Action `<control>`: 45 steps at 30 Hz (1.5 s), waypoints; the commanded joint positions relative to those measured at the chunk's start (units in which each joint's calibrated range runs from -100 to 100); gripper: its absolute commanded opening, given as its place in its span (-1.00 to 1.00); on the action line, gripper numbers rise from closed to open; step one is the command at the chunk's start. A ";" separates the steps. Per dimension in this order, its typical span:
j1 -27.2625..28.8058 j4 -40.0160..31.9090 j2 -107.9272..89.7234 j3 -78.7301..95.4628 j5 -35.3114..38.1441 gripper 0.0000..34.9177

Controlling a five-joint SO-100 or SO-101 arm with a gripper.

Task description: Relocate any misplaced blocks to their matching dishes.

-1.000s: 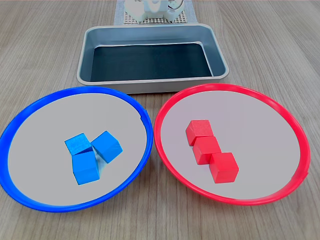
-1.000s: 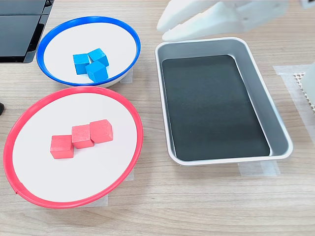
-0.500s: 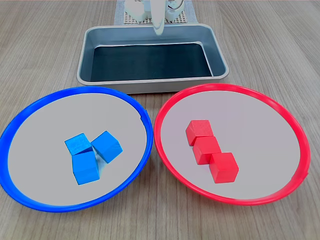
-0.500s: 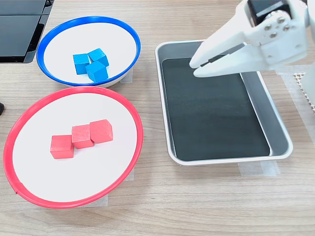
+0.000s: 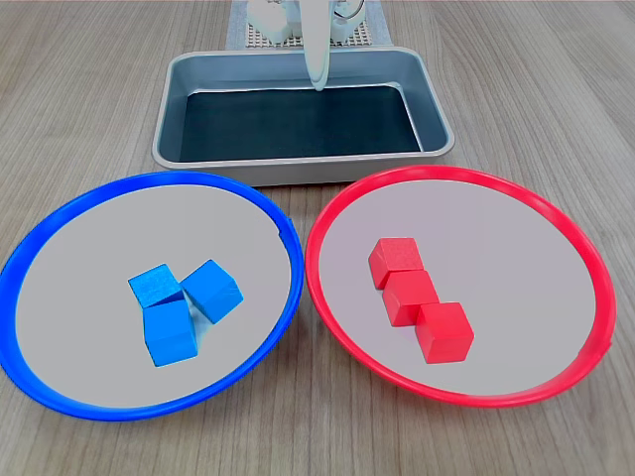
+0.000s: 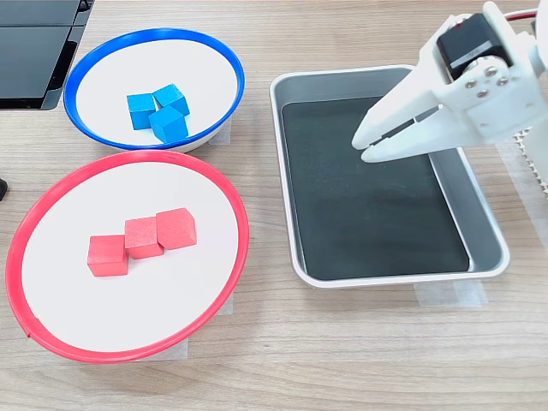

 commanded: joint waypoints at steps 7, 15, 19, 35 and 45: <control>0.59 0.41 -0.17 0.09 0.05 -0.97; 0.78 0.41 -0.17 0.09 -0.10 -0.98; 0.78 0.41 -0.17 0.18 -0.10 -0.98; 0.78 0.41 -0.17 0.18 -0.10 -0.98; 0.78 0.41 -0.17 0.18 -0.10 -0.98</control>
